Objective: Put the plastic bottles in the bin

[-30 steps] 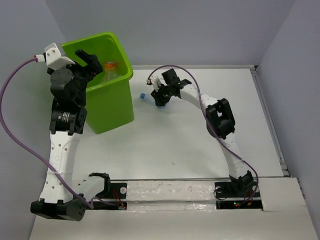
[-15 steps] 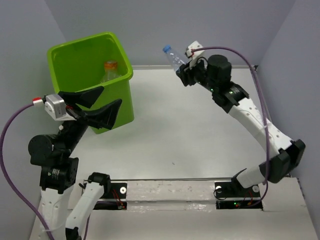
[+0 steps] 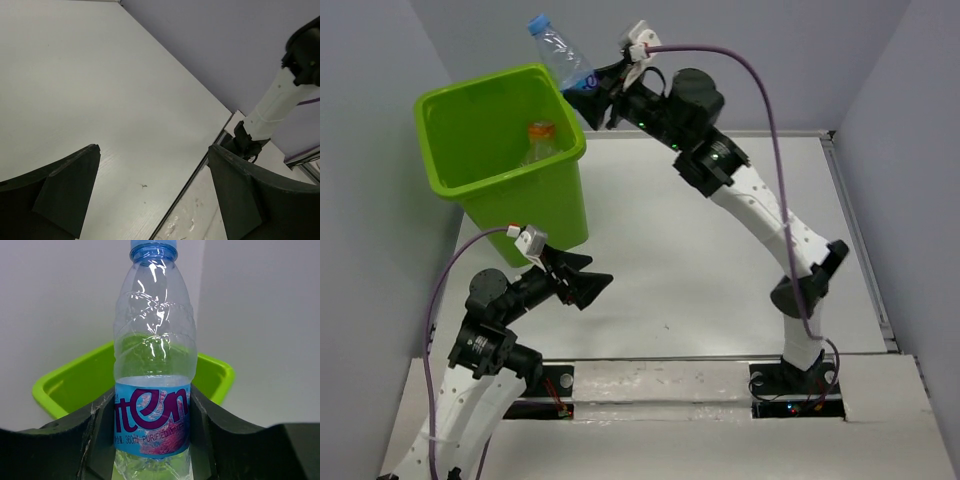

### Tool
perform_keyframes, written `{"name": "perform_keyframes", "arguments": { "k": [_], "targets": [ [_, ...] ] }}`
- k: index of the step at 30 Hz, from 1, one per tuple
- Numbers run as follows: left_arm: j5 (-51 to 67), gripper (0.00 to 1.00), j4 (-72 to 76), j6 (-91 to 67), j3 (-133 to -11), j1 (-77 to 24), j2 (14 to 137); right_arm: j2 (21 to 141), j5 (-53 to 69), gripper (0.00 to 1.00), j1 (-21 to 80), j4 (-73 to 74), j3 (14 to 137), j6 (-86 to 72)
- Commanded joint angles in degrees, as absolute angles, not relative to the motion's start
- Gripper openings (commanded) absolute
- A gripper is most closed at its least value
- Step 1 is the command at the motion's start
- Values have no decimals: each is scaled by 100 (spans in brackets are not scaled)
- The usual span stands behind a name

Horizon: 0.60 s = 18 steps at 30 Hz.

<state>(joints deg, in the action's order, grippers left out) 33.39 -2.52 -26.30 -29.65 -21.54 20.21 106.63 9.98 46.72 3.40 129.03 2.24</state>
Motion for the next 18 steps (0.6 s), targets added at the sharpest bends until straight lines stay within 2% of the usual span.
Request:
{"name": "perform_keyframes", "arguments": {
  "k": [1, 3, 4, 5, 8, 18],
  "targets": [
    [3489, 99, 18, -2778, -3023, -2285, 1907, 12170, 1002, 35, 4939, 202, 14776, -491],
    [3210, 99, -139, -2699, -3093, -2355, 1942, 12880, 863, 38, 5018, -173, 15195, -580],
    [3130, 99, -184, -2698, -3094, -2390, 1934, 13015, 809, 50, 5019, -350, 15266, -606],
    [3033, 99, -193, -2707, -3094, -2478, 1899, 13121, 782, 77, 5079, -534, 15197, -685],
    [2971, 99, -237, -2690, -3111, -2610, 1820, 13236, 712, 99, 5150, -800, 15126, -747],
    [2892, 99, -299, -2654, -3155, -2698, 1758, 12121, 1169, 100, 5203, -1423, 14038, -914]
  ]
}}
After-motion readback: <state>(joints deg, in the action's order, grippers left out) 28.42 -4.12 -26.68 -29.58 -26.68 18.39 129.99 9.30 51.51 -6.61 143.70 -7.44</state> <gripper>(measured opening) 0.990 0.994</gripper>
